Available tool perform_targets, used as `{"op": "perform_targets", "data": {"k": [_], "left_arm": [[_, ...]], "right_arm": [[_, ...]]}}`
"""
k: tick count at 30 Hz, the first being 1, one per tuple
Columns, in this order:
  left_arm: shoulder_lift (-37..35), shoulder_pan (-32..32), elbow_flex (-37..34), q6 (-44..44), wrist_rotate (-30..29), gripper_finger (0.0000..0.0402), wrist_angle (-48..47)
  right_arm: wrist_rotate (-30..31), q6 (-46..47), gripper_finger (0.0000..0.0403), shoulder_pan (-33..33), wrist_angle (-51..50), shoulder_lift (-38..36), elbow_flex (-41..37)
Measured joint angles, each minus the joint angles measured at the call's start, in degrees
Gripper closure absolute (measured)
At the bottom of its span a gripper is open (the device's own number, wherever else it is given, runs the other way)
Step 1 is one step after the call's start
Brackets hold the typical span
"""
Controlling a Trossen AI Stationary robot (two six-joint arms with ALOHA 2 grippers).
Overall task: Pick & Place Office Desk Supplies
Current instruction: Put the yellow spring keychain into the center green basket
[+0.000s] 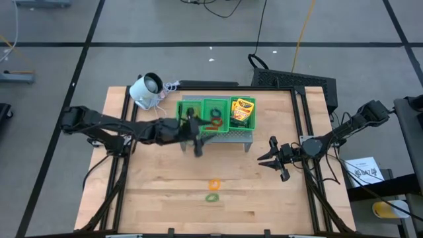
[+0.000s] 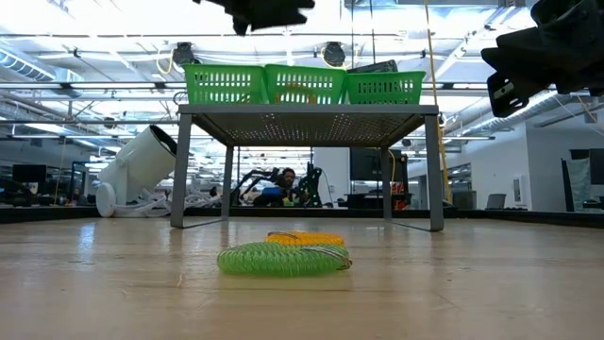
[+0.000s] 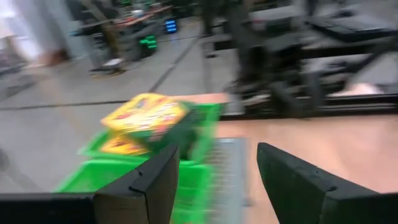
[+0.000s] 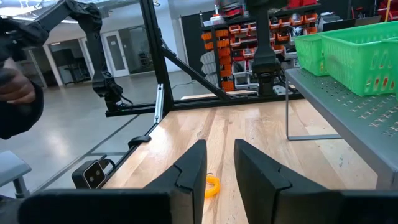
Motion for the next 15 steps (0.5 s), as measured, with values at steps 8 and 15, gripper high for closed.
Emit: {"op": "perform_targets", "data": {"k": [8,15], "left_arm": [[0.0,-8.0,0.1,-5.8,11.5,0.0176,-2.2],[1.6,-14.2,-0.2,-12.0,11.2,0.0176,-12.1]], "right_arm": [[0.0,0.0,0.0332,0.0,0.0,0.0,0.0],[0.0,0.0,0.0332,0.0,0.0,0.0,0.0]]}}
